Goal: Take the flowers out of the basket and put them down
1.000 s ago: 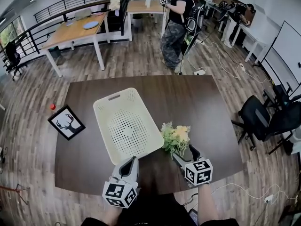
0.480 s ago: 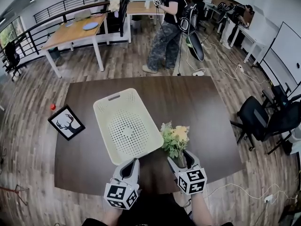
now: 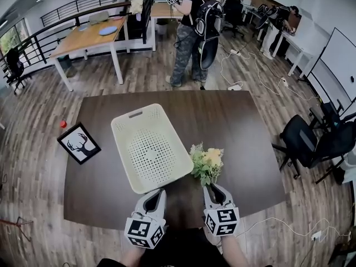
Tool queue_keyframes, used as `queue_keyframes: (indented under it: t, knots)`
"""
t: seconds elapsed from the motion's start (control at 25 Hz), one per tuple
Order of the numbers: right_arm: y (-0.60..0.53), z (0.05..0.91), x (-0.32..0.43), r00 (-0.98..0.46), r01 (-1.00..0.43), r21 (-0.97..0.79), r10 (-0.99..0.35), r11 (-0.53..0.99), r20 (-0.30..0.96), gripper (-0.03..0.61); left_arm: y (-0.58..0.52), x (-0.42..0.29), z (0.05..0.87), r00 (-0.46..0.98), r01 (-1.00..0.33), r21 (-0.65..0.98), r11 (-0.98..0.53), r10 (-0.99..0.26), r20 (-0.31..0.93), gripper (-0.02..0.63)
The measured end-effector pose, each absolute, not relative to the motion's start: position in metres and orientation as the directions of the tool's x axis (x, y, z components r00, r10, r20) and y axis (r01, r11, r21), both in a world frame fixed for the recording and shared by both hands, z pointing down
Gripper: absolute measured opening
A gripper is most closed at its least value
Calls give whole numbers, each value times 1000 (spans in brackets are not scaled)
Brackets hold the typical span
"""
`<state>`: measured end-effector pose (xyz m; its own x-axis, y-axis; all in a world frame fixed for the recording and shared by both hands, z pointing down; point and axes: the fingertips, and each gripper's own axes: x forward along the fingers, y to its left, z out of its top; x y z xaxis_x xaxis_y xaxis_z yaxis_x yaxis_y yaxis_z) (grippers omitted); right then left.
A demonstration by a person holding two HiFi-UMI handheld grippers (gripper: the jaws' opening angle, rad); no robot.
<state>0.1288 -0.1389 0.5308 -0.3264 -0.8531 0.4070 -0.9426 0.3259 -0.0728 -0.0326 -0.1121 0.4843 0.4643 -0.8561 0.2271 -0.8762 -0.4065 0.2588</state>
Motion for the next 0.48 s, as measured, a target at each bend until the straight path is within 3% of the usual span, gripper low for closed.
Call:
queue_keyframes:
  t: [0.12,0.48]
  knots:
    - [-138,532,130,-292,-952,-36,-865,304,408,18,-109,-35,486,457,-880,256,-400,-858,232,3]
    - [-135,530,118,-319,-941,-26,-863,336,391,8,-103,-47,490,433,-892,255,-374,-868,243,3]
